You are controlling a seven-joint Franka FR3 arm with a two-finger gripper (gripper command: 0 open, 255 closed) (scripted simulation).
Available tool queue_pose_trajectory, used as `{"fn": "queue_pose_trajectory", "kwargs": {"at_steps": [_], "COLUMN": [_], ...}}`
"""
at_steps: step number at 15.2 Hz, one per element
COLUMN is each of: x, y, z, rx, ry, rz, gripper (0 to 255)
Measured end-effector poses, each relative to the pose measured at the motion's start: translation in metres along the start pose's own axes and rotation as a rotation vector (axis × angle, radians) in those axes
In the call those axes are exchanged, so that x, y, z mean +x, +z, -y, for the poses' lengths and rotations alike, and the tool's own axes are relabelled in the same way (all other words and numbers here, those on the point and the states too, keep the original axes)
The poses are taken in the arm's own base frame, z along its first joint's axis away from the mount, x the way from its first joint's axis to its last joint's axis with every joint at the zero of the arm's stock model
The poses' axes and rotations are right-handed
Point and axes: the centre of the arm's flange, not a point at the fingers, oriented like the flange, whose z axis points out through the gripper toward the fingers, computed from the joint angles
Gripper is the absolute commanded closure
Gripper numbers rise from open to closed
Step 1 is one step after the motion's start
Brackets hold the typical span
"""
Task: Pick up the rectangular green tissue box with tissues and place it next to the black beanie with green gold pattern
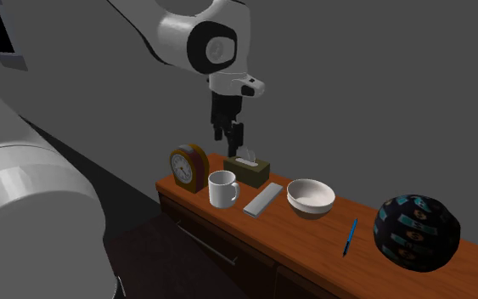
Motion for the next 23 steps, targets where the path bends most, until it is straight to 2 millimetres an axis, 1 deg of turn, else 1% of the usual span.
{"fn": "queue_pose_trajectory", "kwargs": {"at_steps": [2,4,7,8,10,13,14,15,19,20,22,23], "x": [0.008,0.017,0.035,0.038,0.049,0.068,0.074,0.079,0.103,0.108,0.117,0.121], "y": [0.016,0.033,0.055,0.064,0.078,0.098,0.106,0.108,0.137,0.145,0.154,0.159], "z": [0.017,0.028,0.052,0.058,0.071,0.099,0.105,0.112,0.143,0.149,0.160,0.163], "rx": [0.020,0.039,0.068,0.077,0.096,0.126,0.136,0.145,0.184,0.194,0.208,0.211], "ry": [0.008,0.015,0.026,0.030,0.037,0.048,0.052,0.056,0.071,0.075,0.081,0.081], "rz": [-0.018,-0.035,-0.063,-0.071,-0.089,-0.117,-0.126,-0.134,-0.170,-0.180,-0.192,-0.194], "gripper": [0,0,0,0,0,0,0,0,0,0,0,0]}}
